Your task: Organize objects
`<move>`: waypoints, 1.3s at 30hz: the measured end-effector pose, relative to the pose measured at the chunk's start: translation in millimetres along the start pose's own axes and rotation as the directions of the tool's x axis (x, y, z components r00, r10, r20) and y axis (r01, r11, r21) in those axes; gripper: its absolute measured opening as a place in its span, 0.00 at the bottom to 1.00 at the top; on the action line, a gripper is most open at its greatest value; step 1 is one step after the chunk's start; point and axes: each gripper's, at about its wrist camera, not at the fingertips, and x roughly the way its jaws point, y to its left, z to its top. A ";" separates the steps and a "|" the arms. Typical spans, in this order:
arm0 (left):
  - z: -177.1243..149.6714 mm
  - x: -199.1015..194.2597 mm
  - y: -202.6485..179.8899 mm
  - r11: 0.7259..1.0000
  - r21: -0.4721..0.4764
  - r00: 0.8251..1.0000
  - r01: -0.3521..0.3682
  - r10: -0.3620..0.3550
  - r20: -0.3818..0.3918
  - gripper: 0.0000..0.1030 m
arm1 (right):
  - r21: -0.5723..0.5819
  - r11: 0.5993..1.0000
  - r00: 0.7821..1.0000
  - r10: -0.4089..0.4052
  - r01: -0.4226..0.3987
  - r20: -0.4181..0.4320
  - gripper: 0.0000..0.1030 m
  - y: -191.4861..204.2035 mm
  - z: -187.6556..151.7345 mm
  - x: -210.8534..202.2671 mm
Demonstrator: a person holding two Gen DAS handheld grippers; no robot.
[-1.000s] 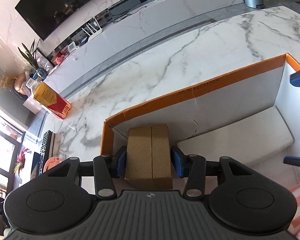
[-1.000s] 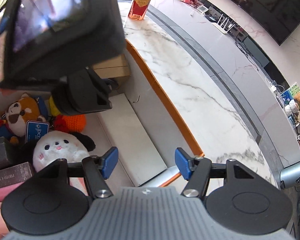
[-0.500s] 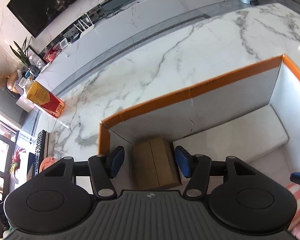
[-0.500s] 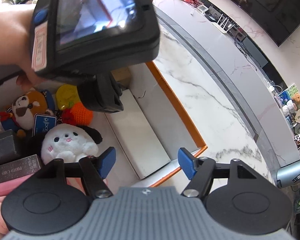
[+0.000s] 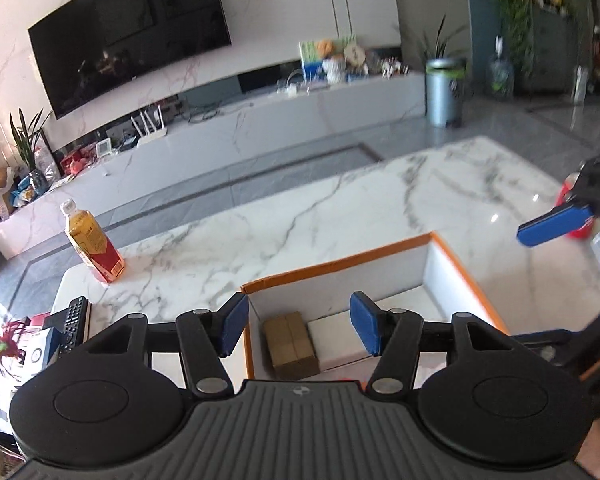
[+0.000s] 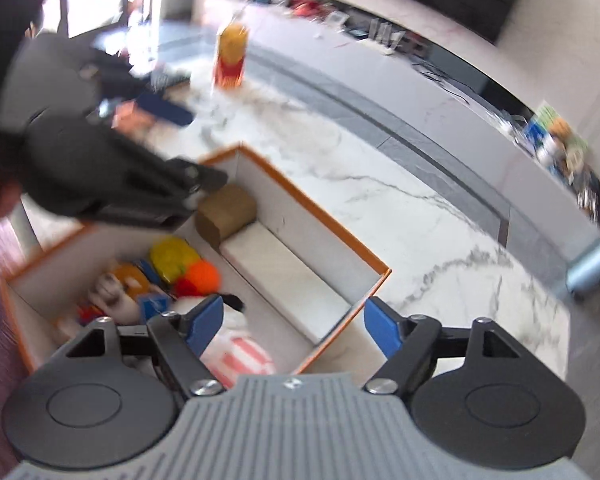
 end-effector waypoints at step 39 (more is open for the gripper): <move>-147.2 -94.7 -7.7 0.957 -0.251 0.980 -0.146 0.175 0.097 0.93 | 0.472 0.857 0.952 -0.286 0.204 0.108 0.93 110.4 -116.1 -65.7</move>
